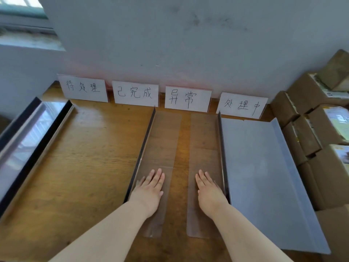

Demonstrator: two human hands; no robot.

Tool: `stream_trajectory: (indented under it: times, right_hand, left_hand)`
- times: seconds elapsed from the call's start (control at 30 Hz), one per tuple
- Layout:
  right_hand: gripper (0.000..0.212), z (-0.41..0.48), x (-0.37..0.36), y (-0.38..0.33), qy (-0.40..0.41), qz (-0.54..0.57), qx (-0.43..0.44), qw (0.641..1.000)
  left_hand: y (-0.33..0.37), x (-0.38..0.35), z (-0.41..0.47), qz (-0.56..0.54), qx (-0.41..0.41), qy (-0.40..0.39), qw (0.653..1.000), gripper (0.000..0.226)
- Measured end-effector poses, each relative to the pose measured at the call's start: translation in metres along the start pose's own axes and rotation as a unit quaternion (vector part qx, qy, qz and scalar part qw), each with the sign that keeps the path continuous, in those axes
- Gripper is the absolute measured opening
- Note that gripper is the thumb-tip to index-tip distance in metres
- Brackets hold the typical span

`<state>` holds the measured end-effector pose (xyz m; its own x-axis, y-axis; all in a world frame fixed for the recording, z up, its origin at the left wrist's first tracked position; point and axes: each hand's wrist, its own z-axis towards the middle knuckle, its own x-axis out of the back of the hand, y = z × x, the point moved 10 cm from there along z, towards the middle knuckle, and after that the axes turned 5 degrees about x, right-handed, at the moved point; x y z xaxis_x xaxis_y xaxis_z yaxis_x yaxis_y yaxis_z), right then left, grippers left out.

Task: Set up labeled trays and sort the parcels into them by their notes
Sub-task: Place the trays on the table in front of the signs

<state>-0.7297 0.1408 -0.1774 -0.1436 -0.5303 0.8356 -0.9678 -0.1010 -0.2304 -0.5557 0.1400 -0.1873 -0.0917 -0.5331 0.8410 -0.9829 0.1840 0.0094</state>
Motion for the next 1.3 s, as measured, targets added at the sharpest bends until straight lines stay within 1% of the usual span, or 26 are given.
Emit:
stream_trajectory:
  times: [0.2, 0.5, 0.7, 0.87, 1.03, 1.13, 1.23, 1.3]
  right_hand:
    - [0.068, 0.004, 0.000, 0.002, -0.010, 0.024, -0.002, 1.000]
    - [0.070, 0.003, 0.000, 0.001, -0.013, 0.032, 0.025, 0.999]
    - [0.069, 0.005, -0.003, 0.002, -0.025, 0.022, 0.040, 0.999]
    - [0.063, 0.002, -0.004, 0.004, -0.038, 0.027, 0.061, 0.997]
    - [0.063, 0.002, -0.003, 0.003, -0.040, 0.024, 0.067, 0.997]
    - [0.063, 0.002, -0.002, 0.003, -0.037, 0.018, 0.064, 0.997]
    - [0.064, 0.004, 0.004, 0.001, -0.017, -0.013, 0.050, 0.999]
    - [0.061, 0.005, 0.011, -0.004, -0.001, -0.025, 0.047, 0.999]
  left_hand:
    - [0.029, 0.008, 0.008, 0.003, -0.012, 0.010, 1.000, 0.057]
    - [0.056, 0.013, 0.014, 0.002, -0.007, 0.038, 0.999, 0.061]
    - [0.057, 0.014, 0.013, -0.004, -0.006, 0.058, 0.998, 0.063]
    - [0.056, 0.014, 0.012, -0.007, 0.002, 0.072, 0.997, 0.063]
    - [0.058, 0.014, 0.011, -0.003, 0.004, 0.079, 0.997, 0.062]
    - [0.057, 0.015, 0.011, -0.002, 0.004, 0.077, 0.997, 0.061]
    - [0.057, 0.019, 0.009, -0.012, 0.003, 0.077, 0.997, 0.061]
    - [0.058, 0.026, 0.006, -0.028, -0.003, 0.090, 0.995, 0.060]
